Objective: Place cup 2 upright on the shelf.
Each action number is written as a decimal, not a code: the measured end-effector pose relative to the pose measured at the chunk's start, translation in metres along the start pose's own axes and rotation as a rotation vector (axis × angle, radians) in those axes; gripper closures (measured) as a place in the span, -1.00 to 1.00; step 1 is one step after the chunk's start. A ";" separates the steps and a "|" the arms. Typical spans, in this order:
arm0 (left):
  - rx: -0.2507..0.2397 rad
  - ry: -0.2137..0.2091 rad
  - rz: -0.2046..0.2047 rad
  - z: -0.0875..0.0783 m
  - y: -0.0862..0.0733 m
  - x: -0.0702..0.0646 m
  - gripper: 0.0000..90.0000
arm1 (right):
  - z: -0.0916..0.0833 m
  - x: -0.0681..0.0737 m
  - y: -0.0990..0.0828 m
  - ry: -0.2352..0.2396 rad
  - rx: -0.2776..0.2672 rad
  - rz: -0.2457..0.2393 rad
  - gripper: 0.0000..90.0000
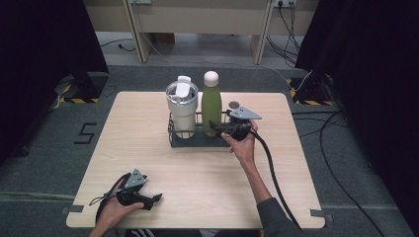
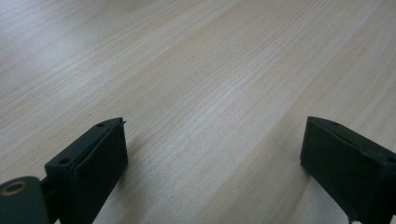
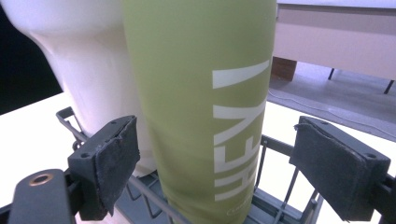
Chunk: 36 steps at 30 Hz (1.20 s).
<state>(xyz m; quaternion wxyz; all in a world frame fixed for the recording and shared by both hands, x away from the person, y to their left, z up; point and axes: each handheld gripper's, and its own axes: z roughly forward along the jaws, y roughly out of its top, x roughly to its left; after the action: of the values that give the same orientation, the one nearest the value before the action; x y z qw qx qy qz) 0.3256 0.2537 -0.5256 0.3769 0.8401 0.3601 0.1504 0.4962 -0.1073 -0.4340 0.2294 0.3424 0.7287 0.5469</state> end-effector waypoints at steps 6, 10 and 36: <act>0.001 0.000 0.001 0.000 0.000 0.000 -0.85 | -0.009 0.001 -0.001 0.011 -0.010 0.003 -0.67; 0.001 0.000 0.001 0.000 0.000 0.000 -0.85 | -0.014 0.001 -0.002 0.015 -0.014 -0.001 -0.67; -0.001 0.000 -0.001 0.000 0.000 0.000 -0.85 | -0.049 0.003 -0.012 0.018 -0.024 -0.014 -0.67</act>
<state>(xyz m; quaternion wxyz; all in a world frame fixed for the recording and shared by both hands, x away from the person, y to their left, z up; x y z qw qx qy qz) 0.3256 0.2536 -0.5256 0.3774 0.8395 0.3607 0.1505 0.4564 -0.1379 -0.4309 0.2307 0.3297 0.7266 0.5569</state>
